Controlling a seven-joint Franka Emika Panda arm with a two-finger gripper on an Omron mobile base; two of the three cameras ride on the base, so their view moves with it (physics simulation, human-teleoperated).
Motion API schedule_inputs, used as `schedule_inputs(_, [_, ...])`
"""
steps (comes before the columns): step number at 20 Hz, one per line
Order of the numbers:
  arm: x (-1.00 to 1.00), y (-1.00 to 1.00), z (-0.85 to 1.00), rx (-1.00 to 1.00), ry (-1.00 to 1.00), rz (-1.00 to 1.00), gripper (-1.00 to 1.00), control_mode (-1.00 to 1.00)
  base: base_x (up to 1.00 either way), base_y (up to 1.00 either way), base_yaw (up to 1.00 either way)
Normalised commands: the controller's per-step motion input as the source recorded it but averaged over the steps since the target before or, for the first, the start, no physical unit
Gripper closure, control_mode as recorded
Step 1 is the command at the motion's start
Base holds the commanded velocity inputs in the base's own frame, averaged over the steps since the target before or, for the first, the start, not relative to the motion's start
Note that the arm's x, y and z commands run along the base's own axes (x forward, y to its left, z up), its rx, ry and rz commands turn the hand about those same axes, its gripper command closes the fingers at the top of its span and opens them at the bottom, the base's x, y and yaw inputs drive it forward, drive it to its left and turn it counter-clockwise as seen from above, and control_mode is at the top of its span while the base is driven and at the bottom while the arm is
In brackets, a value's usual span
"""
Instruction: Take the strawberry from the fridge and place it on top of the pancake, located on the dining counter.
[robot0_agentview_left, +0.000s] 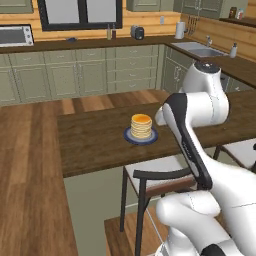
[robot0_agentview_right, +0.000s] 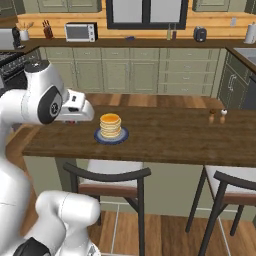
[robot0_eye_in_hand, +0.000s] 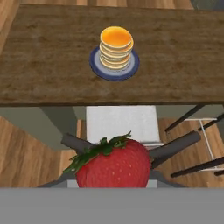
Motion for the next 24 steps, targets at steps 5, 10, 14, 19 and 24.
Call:
schedule_inputs(5, [1.00, 0.00, -0.10, 0.00, 0.00, 0.00, 1.00, -1.00, 0.00, 0.00, 0.00])
schedule_inputs(10, [0.97, -0.18, -0.03, 0.00, 0.07, 0.00, 1.00, -1.00, 0.00, 0.00, 0.00])
schedule_inputs(14, [1.00, 0.00, -0.52, 0.00, -0.07, 0.00, 1.00, -1.00, 0.00, 0.00, 0.00])
schedule_inputs(19, [1.00, 0.00, -0.57, 0.00, -0.07, 0.00, 1.00, -1.00, 0.00, 0.00, 0.00])
schedule_inputs(24, [0.99, 0.03, -0.19, 0.00, 0.00, 0.00, 1.00, -1.00, 0.00, 0.00, 0.00])
